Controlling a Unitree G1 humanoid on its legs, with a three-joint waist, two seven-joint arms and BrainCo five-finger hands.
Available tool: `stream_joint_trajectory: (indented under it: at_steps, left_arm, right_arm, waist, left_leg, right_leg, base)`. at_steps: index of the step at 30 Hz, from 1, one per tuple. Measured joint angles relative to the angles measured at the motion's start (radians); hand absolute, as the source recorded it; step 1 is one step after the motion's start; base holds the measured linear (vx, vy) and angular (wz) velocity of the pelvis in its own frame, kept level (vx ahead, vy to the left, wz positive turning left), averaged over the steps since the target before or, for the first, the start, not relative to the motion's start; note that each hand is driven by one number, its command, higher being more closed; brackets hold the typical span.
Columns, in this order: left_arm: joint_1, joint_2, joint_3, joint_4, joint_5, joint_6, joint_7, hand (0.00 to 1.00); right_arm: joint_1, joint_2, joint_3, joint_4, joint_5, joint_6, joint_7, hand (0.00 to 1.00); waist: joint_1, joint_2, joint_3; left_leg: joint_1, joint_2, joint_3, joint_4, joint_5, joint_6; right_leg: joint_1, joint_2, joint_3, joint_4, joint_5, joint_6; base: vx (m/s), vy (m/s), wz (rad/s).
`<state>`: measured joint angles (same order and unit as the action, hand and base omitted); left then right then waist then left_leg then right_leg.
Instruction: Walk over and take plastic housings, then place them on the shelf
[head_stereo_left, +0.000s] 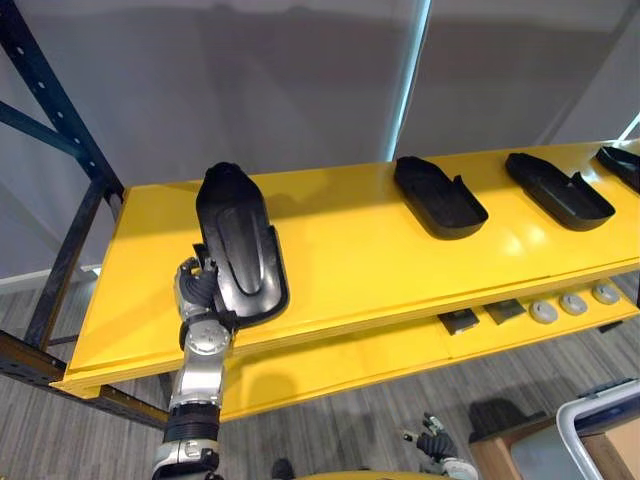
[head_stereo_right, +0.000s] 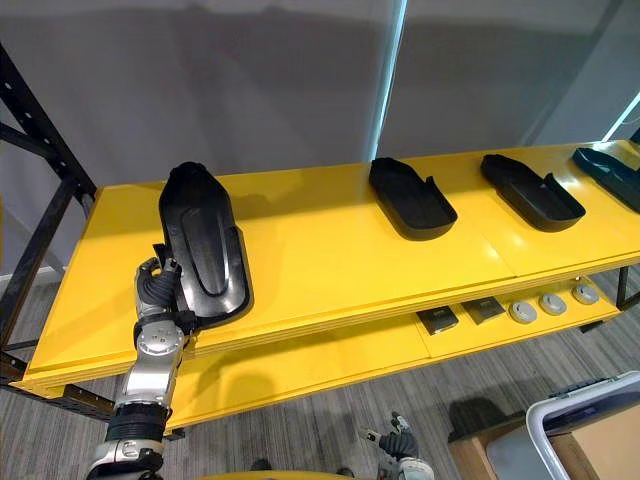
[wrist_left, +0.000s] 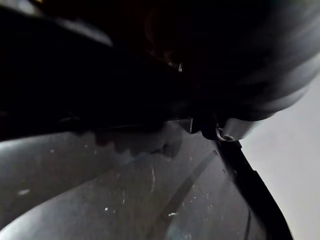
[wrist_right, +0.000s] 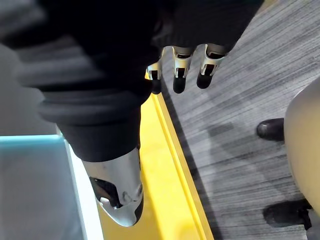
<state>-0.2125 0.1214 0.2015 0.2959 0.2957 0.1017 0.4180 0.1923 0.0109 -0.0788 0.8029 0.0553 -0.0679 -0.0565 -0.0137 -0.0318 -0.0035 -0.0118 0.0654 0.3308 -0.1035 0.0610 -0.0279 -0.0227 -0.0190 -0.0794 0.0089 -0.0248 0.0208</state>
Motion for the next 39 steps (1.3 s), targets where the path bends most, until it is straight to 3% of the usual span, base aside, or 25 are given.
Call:
stream_joint_trajectory:
  at_steps: [11,21,23,25,28,32,33,39]
  left_arm:
    - [-0.124,0.015,0.045,0.103,-0.061,-0.001,0.044,0.0]
    - [-0.128,0.019,0.044,0.101,-0.071,-0.002,0.066,0.0]
    - [-0.127,0.018,0.031,0.065,-0.09,-0.001,0.069,0.0]
    - [-0.101,0.018,-0.022,-0.09,-0.089,-0.01,0.072,0.0]
    - [-0.015,0.018,-0.108,-0.331,-0.084,-0.073,0.071,0.0]
    - [0.129,-0.014,-0.208,-0.525,-0.04,-0.13,0.051,0.0]
    - [0.18,-0.033,-0.223,-0.57,-0.036,-0.152,0.035,1.0]
    - [0.437,-0.069,-0.37,-0.71,-0.008,-0.233,-0.032,1.0]
  right_arm:
    - [-0.033,0.001,0.0,0.007,0.001,-0.002,-0.005,0.0]
    - [-0.019,0.003,0.0,0.006,0.003,-0.002,-0.006,0.0]
    - [-0.017,0.003,0.0,0.006,0.003,-0.002,-0.006,0.0]
    - [-0.009,0.001,0.0,0.006,0.003,-0.005,-0.007,0.0]
    - [-0.003,0.002,0.0,0.007,0.005,-0.005,-0.007,0.0]
    - [0.004,0.001,0.0,0.007,0.014,-0.017,-0.006,0.0]
    - [0.006,0.0,0.001,0.007,0.014,-0.023,-0.006,0.0]
    - [0.033,-0.016,0.005,0.007,0.014,-0.04,-0.007,0.0]
  waist:
    - [-0.001,-0.01,0.015]
    - [-0.006,-0.011,0.024]
    - [-0.004,-0.012,0.025]
    - [0.001,-0.012,0.025]
    - [0.001,-0.012,0.025]
    - [0.003,-0.01,0.027]
    - [0.004,-0.007,0.028]
    - [0.035,0.004,0.036]
  left_leg:
    - [-0.005,0.005,-0.002,0.0,0.0,0.0]
    - [-0.009,0.001,-0.013,-0.001,0.0,0.0]
    - [-0.009,0.002,-0.016,0.0,0.0,0.0]
    - [-0.016,0.003,-0.023,0.006,0.001,0.0]
    - [-0.015,0.003,-0.029,0.007,0.001,0.0]
    - [-0.008,0.006,-0.038,0.006,0.0,0.0]
    - [-0.009,0.008,-0.042,0.005,-0.001,0.0]
    - [-0.011,0.008,-0.065,0.0,-0.007,-0.001]
  right_leg:
    - [0.002,0.013,0.012,-0.014,0.008,-0.011]
    - [0.001,0.007,0.002,-0.022,0.008,-0.011]
    - [0.003,0.007,-0.002,-0.023,0.008,-0.011]
    - [0.006,0.003,-0.005,-0.023,0.008,-0.011]
    - [0.011,0.003,-0.006,-0.022,0.008,-0.011]
    - [0.02,0.002,-0.007,-0.022,0.008,-0.011]
    - [0.021,0.002,-0.01,-0.021,0.008,-0.011]
    - [0.025,-0.002,-0.035,-0.005,-0.004,0.004]
  base:
    - [0.04,-0.015,-0.04]
    - [0.0,0.004,0.03]
    - [0.03,0.001,0.05]
    - [0.05,0.005,0.07]
    - [0.02,-0.001,0.05]
    - [-0.01,-0.003,0.06]
    - [-0.03,-0.011,0.1]
    - [-0.04,0.006,0.13]
